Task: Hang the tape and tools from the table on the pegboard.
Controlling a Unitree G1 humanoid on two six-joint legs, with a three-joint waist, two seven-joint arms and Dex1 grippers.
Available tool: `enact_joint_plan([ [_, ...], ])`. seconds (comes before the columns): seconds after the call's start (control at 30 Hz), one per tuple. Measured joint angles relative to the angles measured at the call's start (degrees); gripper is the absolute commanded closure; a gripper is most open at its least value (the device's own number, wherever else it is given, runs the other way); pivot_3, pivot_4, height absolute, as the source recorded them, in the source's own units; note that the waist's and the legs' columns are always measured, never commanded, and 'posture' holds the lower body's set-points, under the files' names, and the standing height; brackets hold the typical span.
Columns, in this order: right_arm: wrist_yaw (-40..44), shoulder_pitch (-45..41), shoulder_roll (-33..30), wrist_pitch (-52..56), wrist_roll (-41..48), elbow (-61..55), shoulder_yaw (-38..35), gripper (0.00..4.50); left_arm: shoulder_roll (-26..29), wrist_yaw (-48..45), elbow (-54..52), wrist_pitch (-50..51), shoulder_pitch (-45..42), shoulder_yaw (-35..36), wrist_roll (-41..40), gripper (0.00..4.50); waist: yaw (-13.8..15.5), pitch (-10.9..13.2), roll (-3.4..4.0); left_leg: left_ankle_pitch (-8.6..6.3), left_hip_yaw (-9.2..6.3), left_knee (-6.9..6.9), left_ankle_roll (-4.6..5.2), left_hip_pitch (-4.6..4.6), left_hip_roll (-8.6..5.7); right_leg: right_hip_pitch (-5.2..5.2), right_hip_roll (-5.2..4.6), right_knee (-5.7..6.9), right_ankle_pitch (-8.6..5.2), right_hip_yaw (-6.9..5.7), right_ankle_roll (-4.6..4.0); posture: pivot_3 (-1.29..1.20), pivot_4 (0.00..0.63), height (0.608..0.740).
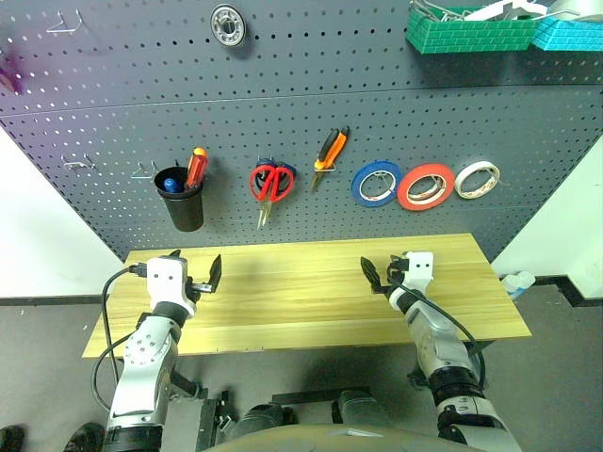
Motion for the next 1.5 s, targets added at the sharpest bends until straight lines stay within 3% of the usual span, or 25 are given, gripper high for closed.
enact_joint_plan([
  [0.43,-6.5,6.1,-0.4,-5.0,-7.2,-3.7,2.7,0.00,-2.6,1.2,-3.7,-0.2,8.2,-0.2,0.6,0.02,0.5,0.2,-0.13,0.00,0.00,-0.63,-0.01,0.00,0.00,-0.21,-0.09,-0.15,-0.25,-0.01,-0.17,-0.17,0.060,0.740],
  [1.0,-11.9,2.9,-0.2,-6.3,-10.3,-2.4,4.3,0.00,-3.4,3.0,-4.4,-0.2,7.0,-0.7,1.2,0.02,1.9,0.6,-0.20,0.01,0.00,-0.64,-0.01,0.01,0.00,-0.19,-0.09,-0.18,-0.27,-0.02,-0.16,-0.20,0.059,0.740],
  [1.5,-15.0,2.7,0.3,-8.8,-10.9,-0.9,4.1,0.00,-3.3,3.0,-1.5,-0.3,3.0,-0.7,2.4,0.02,-0.1,0.7,-0.23,0.01,0.01,-0.64,-0.01,0.01,0.00,-0.19,-0.09,-0.20,-0.25,-0.03,-0.17,-0.29,0.048,0.740],
])
